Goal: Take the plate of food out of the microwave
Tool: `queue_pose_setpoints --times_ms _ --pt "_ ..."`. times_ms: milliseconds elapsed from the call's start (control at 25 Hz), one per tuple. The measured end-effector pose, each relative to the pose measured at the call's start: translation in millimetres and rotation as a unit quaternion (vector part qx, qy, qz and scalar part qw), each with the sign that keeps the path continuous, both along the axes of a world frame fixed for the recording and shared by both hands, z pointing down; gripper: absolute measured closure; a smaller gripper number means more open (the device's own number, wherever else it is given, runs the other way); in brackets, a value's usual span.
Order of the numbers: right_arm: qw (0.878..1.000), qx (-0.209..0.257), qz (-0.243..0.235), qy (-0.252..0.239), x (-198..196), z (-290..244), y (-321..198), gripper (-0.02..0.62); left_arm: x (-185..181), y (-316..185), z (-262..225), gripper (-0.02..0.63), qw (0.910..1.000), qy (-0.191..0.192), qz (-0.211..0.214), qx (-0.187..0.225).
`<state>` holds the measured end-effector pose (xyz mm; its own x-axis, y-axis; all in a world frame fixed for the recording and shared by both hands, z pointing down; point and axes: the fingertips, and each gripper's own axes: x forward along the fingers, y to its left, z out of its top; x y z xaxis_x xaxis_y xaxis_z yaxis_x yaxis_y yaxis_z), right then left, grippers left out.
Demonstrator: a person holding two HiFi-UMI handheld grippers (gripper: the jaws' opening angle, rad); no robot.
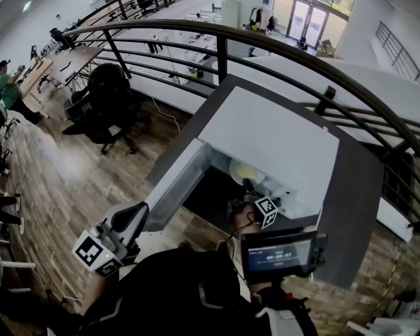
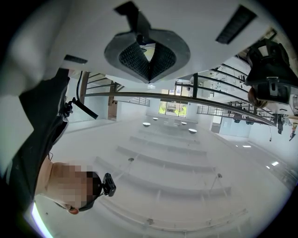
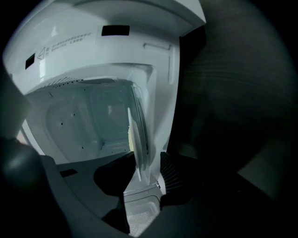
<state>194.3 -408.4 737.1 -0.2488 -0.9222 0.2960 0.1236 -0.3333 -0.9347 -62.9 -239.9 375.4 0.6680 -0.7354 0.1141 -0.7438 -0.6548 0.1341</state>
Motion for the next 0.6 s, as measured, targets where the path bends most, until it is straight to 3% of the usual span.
queue_pose_setpoints --times_ms 600 --pt "1.000 -0.008 0.001 -0.009 -2.7 0.7 -2.6 0.445 0.8 3.3 -0.5 0.603 1.0000 0.001 0.003 -0.007"
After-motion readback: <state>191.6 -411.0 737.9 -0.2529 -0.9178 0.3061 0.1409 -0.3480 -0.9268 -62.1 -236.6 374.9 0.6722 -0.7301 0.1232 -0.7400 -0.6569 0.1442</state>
